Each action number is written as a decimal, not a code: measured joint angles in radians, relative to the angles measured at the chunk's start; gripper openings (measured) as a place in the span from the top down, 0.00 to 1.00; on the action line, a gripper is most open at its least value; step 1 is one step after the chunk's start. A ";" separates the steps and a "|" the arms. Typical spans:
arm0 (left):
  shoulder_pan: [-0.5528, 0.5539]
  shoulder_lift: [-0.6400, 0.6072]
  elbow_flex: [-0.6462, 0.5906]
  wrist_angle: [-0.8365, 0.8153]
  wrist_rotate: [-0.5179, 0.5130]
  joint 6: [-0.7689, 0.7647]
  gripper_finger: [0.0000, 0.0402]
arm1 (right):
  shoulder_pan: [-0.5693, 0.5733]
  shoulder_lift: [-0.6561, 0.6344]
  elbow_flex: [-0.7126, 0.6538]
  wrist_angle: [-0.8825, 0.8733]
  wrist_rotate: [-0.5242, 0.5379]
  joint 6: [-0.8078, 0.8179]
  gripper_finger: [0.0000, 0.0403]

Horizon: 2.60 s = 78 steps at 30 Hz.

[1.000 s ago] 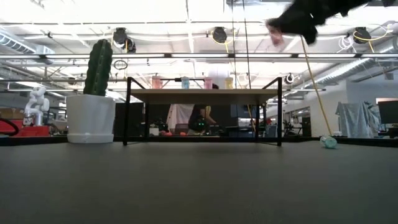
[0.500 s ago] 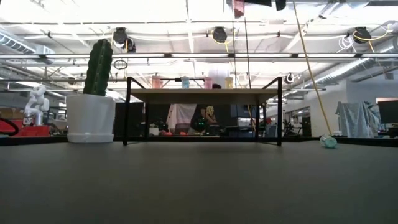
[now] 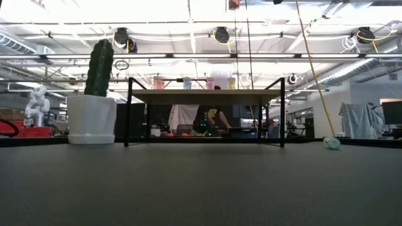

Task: Pick and place medicine bottles onto shelf by color
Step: Put the orange pill bottle aligned with the other orange pill bottles on the shelf

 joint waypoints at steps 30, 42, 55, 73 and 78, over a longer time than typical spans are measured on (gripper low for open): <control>0.025 0.032 0.001 0.051 0.024 0.020 0.64 | -0.062 -0.001 -0.003 0.050 -0.061 0.036 0.77; 0.025 0.014 -0.001 0.047 0.020 0.027 0.69 | -0.074 -0.001 0.000 0.067 -0.088 0.087 0.77; 0.062 -0.006 -0.003 0.027 -0.024 0.003 0.71 | -0.091 -0.003 0.001 0.048 -0.053 0.133 0.49; 0.241 -0.165 -0.055 -0.358 -0.071 -0.086 0.71 | -0.086 -0.030 -0.001 -0.087 -0.046 0.194 0.30; 0.278 -0.302 -0.279 -0.148 -0.071 -0.066 0.70 | -0.086 -0.038 -0.002 -0.106 -0.047 0.197 0.30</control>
